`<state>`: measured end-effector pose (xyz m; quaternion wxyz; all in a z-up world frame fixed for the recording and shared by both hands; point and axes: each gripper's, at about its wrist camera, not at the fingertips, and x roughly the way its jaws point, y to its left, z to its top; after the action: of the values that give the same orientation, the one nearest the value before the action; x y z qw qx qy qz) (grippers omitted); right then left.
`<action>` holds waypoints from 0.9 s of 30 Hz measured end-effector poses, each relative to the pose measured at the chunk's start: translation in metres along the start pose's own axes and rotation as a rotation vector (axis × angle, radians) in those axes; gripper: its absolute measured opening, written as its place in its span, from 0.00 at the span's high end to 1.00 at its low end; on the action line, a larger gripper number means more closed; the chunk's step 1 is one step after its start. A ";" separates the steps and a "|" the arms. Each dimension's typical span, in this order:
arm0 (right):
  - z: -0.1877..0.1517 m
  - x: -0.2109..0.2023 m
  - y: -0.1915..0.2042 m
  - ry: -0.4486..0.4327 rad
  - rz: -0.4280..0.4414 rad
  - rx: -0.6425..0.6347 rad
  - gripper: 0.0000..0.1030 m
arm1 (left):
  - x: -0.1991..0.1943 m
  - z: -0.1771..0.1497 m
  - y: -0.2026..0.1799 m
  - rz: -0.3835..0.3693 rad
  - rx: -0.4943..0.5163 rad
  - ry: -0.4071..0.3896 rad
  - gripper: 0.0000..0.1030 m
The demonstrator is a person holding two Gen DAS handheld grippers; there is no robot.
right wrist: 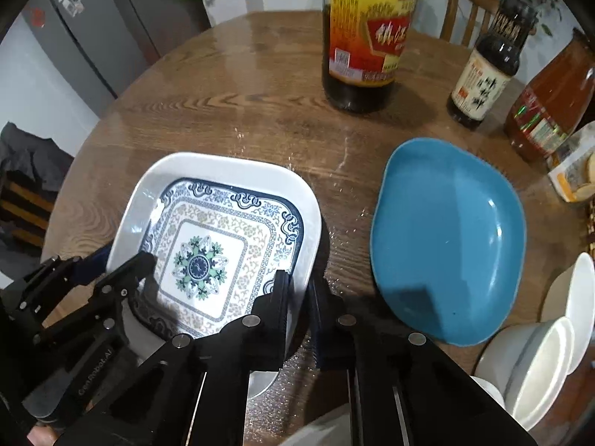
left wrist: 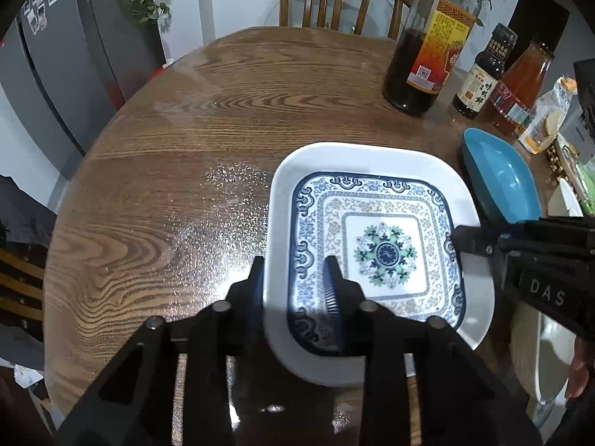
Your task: Organize plates and bowls
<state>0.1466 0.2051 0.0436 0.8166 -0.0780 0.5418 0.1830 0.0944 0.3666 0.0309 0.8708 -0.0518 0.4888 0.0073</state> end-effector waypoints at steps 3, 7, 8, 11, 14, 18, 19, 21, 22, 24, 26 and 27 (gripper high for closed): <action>0.000 -0.015 -0.001 -0.040 0.006 0.004 0.90 | -0.003 -0.001 -0.002 0.014 0.006 -0.013 0.78; -0.005 -0.039 0.007 -0.110 0.015 0.003 0.90 | -0.017 -0.001 -0.002 0.027 -0.003 -0.055 0.82; -0.005 -0.045 0.006 -0.123 0.018 0.002 0.90 | -0.021 -0.001 -0.002 0.030 -0.001 -0.065 0.82; -0.010 -0.066 0.006 -0.155 0.038 0.011 0.90 | -0.040 -0.001 -0.002 0.031 -0.005 -0.108 0.82; -0.015 -0.085 0.007 -0.196 0.058 0.016 0.90 | -0.057 -0.002 -0.001 0.025 -0.015 -0.135 0.82; -0.027 -0.109 0.009 -0.241 0.073 0.020 0.90 | -0.085 -0.008 -0.007 0.037 -0.008 -0.177 0.82; -0.031 -0.115 0.007 -0.248 0.078 0.024 0.90 | -0.091 -0.009 -0.010 0.040 -0.004 -0.188 0.82; -0.040 -0.123 0.004 -0.259 0.090 0.034 0.90 | -0.105 -0.013 -0.017 0.043 0.003 -0.208 0.82; -0.046 -0.128 0.003 -0.264 0.093 0.038 0.90 | -0.110 -0.016 -0.020 0.044 0.008 -0.214 0.82; -0.056 -0.133 -0.003 -0.274 0.097 0.048 0.90 | -0.123 -0.023 -0.029 0.049 0.020 -0.227 0.82; -0.069 -0.143 -0.010 -0.281 0.104 0.059 0.90 | -0.132 -0.029 -0.038 0.045 0.025 -0.234 0.82; -0.078 -0.150 -0.015 -0.292 0.108 0.070 0.90 | -0.135 -0.033 -0.039 0.044 0.029 -0.236 0.82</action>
<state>0.0341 0.1334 0.1484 0.8780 0.0070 0.4267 0.2171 -0.0013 0.3296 0.1322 0.9226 -0.0274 0.3840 0.0252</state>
